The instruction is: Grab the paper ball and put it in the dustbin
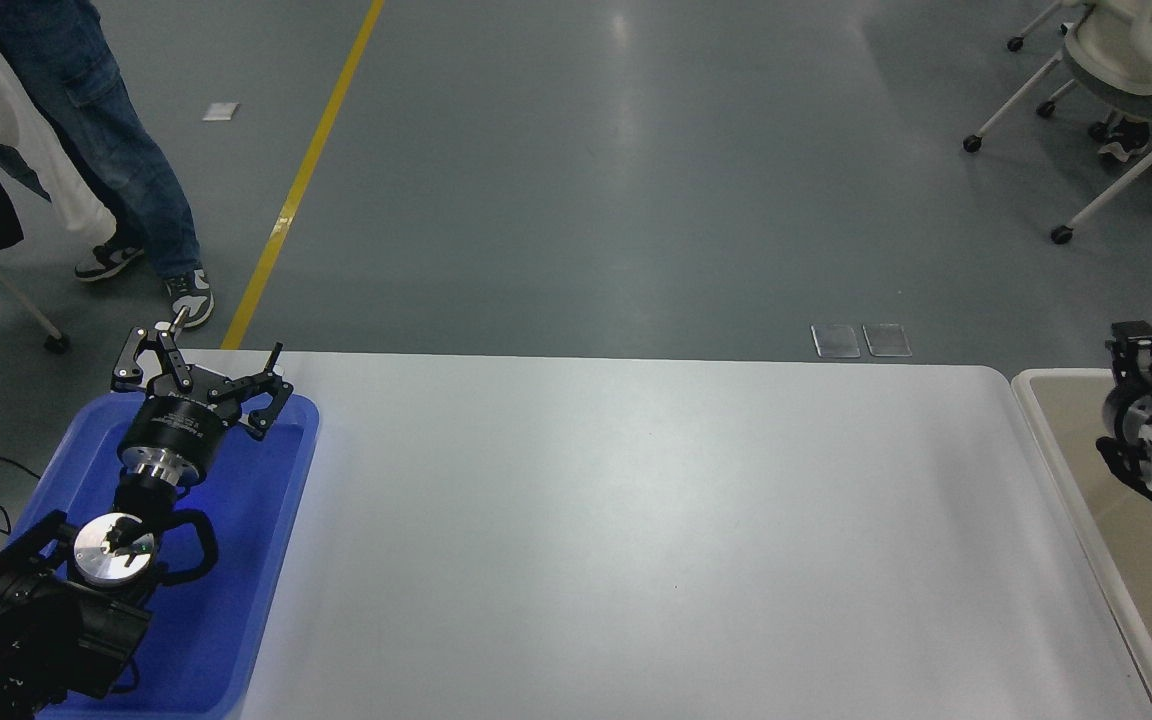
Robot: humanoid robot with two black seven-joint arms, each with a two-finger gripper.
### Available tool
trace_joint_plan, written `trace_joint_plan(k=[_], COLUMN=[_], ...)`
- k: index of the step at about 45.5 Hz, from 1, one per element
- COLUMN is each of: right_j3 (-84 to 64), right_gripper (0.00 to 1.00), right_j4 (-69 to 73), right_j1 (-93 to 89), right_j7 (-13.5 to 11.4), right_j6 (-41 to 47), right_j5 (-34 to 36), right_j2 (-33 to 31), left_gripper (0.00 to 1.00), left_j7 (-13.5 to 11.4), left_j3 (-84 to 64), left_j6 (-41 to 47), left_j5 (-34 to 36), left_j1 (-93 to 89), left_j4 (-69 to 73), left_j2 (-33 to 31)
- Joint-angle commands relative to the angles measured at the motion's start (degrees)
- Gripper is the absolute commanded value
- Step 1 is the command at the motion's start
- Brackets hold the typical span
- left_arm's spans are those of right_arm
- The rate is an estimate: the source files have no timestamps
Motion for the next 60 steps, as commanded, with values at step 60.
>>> trace_joint_plan(k=[60], right_j3=[39.15], right_gripper=[1.0], right_j4=[20.57], right_j1=[-22.79], right_j7=[32.3], right_j6=[11.36], right_j5=[-5.39], right_j2=[9.78], left_gripper=[1.0], left_j7=[0.04], left_j3=[0.0], left_j6=[0.01], left_j5=[0.0], left_j1=[-0.02], left_j4=[0.01], left_j2=[0.0])
